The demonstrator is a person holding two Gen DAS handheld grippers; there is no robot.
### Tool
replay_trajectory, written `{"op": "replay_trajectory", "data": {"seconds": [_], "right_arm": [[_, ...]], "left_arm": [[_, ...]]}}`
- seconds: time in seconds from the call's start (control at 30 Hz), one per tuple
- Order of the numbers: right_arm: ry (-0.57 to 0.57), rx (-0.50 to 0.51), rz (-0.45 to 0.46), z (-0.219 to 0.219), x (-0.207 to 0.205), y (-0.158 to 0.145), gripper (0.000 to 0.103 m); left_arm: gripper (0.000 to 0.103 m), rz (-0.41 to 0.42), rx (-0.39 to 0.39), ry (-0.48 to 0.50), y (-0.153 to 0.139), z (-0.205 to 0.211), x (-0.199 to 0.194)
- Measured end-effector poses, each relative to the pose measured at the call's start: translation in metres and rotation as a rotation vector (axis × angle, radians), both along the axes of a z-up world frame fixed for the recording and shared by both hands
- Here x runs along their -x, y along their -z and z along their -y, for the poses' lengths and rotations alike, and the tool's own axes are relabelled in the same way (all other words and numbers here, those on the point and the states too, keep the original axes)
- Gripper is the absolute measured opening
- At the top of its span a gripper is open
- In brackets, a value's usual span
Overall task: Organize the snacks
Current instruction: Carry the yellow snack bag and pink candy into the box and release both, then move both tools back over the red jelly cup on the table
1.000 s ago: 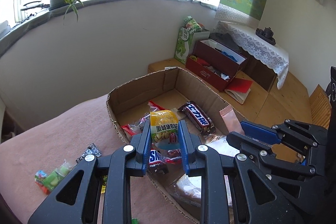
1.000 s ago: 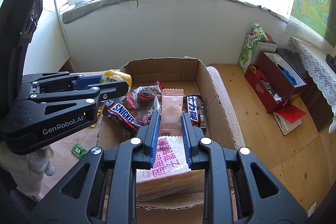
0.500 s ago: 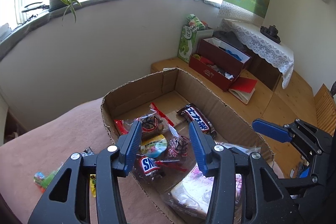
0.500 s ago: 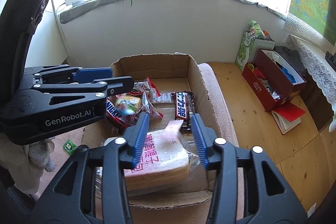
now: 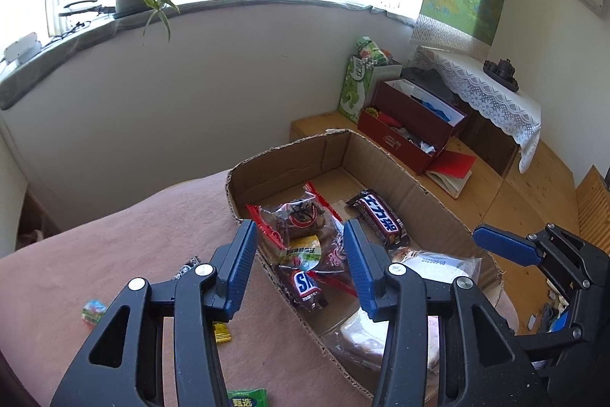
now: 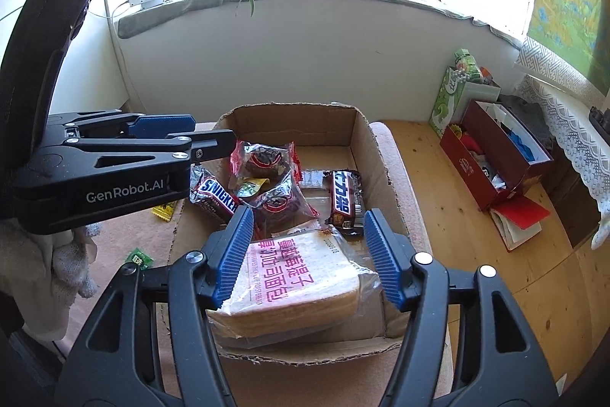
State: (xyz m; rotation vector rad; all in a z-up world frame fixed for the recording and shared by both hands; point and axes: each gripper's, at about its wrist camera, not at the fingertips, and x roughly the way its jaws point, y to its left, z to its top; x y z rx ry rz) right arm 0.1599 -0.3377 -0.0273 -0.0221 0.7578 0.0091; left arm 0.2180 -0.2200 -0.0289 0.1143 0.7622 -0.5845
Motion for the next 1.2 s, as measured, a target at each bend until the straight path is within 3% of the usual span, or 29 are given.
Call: {"op": "replay_trajectory", "data": {"seconds": [0.4,0.63,0.93,1.2], "right_arm": [[-0.067,0.049,-0.004,-0.051,0.002,-0.006,0.063],[-0.171,0.079,-0.021,-0.095,0.000,-0.005,0.063],[-0.305,0.088,-0.088,-0.162,-0.012,0.019,0.063],[-0.338,0.089,-0.159,-0.196,-0.030,0.044,0.063]], "left_arm": [[0.050,0.005,0.033,-0.078,-0.006,-0.056,0.004],[0.050,-0.009,0.054,-0.151,0.001,-0.103,0.005],[0.050,-0.063,0.075,-0.264,0.020,-0.172,-0.001],[0.050,-0.108,0.097,-0.317,0.039,-0.215,-0.010]]}}
